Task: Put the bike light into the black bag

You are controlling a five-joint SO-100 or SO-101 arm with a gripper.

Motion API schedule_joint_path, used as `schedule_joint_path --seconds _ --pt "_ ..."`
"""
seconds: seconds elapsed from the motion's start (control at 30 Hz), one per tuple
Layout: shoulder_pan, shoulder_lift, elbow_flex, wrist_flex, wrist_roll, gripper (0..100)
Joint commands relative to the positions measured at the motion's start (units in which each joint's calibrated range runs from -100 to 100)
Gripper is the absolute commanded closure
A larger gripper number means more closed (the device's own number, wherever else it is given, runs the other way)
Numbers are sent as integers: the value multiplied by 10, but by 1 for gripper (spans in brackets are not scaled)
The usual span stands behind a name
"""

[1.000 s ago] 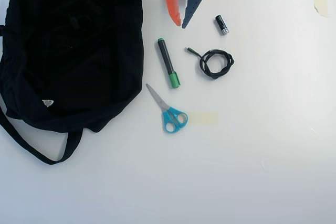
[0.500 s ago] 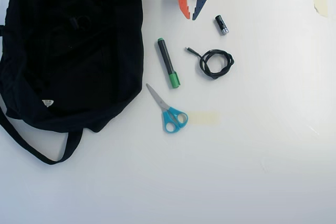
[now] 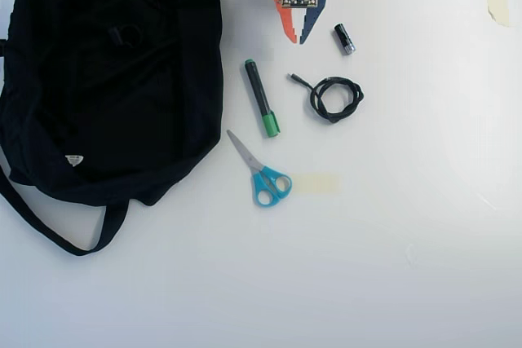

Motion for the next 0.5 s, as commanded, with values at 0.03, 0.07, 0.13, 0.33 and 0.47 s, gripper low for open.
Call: schedule_joint_path --seconds 0.03,0.07,0.13,0.33,0.47 --pt "-6 -142 110 2 3 98" --pt "-6 -161 131 3 3 98" --pt "-8 -166 159 17 3 97" --pt "-8 -164 212 33 -1 98" --pt "-3 -164 212 33 -1 98"
